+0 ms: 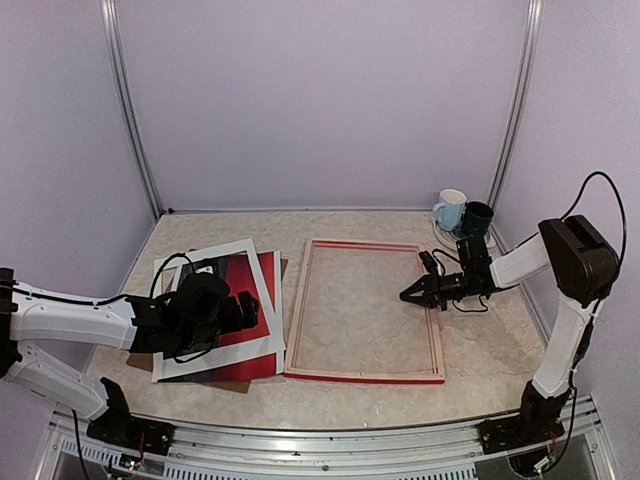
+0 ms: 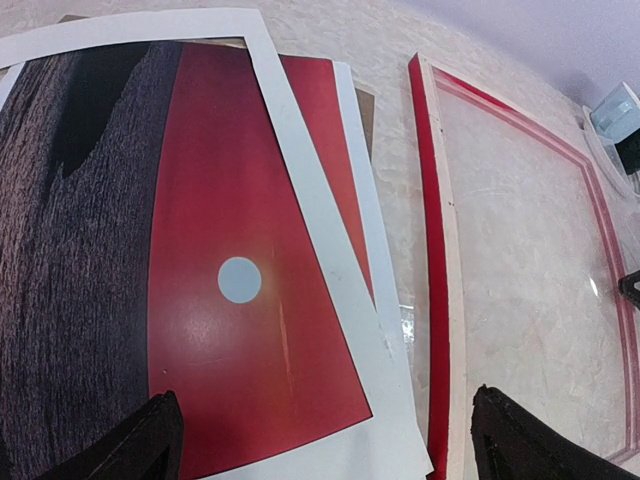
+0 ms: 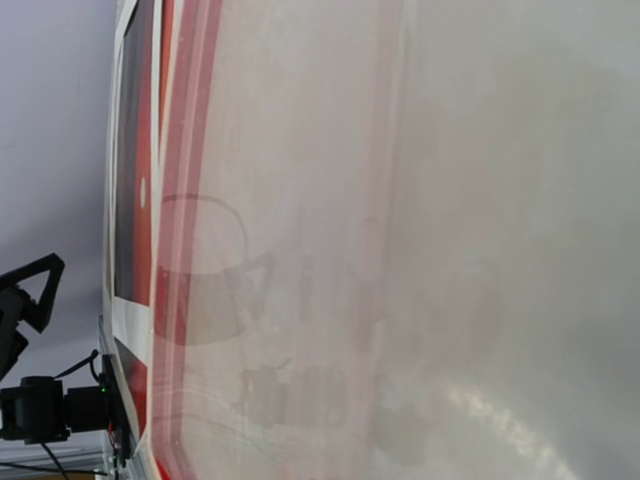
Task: Put the photo into the frame
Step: Place the glass panel at the frame body.
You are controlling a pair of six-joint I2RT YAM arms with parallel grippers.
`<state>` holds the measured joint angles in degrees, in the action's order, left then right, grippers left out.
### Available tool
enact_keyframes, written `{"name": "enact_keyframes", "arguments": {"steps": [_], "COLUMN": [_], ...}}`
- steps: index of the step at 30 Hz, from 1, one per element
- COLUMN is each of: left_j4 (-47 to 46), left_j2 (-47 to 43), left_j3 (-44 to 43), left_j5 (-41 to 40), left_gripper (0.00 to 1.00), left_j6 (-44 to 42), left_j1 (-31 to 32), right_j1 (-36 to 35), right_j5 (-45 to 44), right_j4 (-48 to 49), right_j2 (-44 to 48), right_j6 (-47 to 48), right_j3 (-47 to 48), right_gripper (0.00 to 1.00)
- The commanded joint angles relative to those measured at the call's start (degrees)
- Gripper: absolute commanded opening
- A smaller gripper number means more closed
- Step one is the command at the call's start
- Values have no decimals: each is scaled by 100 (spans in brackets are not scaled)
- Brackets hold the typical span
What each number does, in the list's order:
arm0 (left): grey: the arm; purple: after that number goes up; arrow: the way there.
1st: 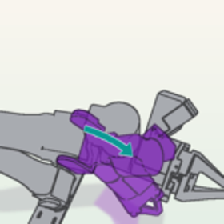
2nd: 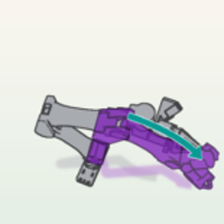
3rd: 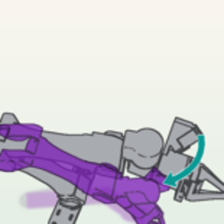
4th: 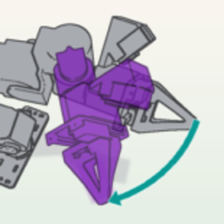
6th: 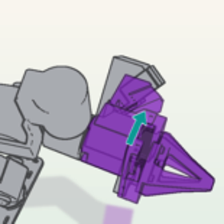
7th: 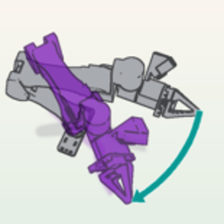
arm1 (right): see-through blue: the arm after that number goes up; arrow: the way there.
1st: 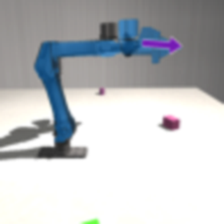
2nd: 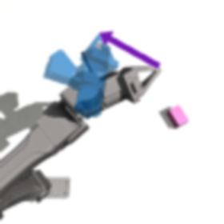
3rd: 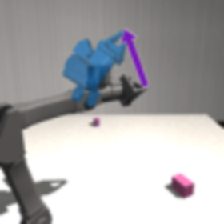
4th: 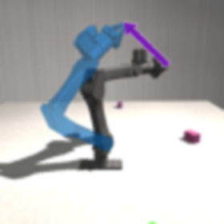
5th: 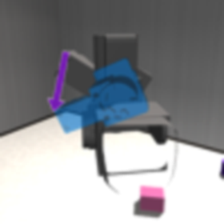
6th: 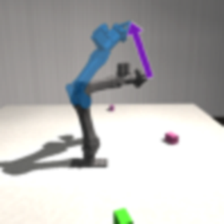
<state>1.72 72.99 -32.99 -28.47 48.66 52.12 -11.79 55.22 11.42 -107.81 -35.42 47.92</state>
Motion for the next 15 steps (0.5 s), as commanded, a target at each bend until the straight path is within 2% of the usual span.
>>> {"name": "enact_keyframes", "arguments": {"steps": [1,15], "left_j4": [-128,-128], "left_j2": [-13,-17], "left_j3": [21,25], "left_j5": [8,-2], "left_gripper": [99,99], "left_j6": [35,55], "left_j1": [26,28], "right_j1": [87,88], "right_j5": [58,45], "right_j4": [21,4], "right_j2": [11,59], "right_j6": [50,44], "right_j3": [-56,-89], "right_gripper": [0,0]}}
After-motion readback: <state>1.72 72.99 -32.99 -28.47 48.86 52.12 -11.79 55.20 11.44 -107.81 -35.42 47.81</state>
